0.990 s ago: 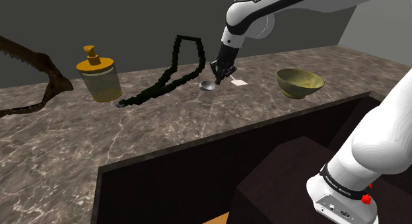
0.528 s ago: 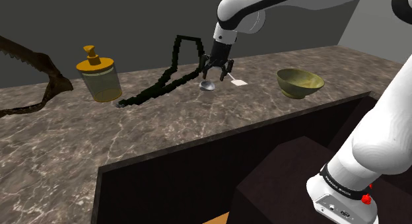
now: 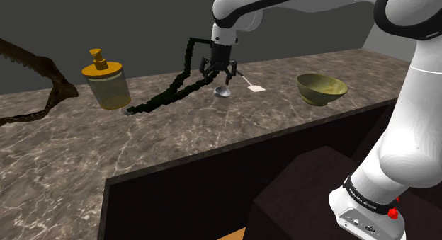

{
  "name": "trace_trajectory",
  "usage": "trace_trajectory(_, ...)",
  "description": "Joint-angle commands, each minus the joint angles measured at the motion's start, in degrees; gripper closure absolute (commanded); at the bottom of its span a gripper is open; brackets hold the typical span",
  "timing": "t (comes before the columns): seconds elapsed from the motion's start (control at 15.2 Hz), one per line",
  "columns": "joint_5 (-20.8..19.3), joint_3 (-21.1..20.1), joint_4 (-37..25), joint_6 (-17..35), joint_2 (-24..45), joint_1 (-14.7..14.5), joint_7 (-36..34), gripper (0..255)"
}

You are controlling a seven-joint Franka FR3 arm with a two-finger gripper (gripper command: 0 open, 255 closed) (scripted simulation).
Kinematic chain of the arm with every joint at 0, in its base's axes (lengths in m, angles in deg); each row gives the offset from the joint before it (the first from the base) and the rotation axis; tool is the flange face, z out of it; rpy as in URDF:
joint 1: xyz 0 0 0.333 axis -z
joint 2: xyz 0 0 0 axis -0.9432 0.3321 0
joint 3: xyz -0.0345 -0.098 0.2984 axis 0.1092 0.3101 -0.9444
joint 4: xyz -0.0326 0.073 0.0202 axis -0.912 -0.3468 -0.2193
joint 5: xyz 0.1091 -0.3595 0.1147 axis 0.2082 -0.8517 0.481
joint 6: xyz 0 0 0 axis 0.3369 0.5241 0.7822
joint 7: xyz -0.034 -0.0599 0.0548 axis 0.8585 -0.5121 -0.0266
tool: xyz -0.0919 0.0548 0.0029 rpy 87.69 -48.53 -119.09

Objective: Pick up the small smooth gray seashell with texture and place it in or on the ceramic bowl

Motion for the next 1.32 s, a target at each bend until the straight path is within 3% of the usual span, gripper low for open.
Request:
trace_trajectory(0.0, 0.0, -0.1, 1.0, 1.4, 0.4, -0.2, -0.1, 0)
trace_trajectory(0.66, 0.2, -0.3, 2.3, 3.2, 0.8, -0.5, 0.0, 0)
trace_trajectory(0.73, 0.2, -0.3, 2.3, 3.2, 0.8, -0.5, 0.0, 255)
trace_trajectory(1.25, 0.2, -0.3, 2.3, 3.2, 0.8, -0.5, 0.0, 255)
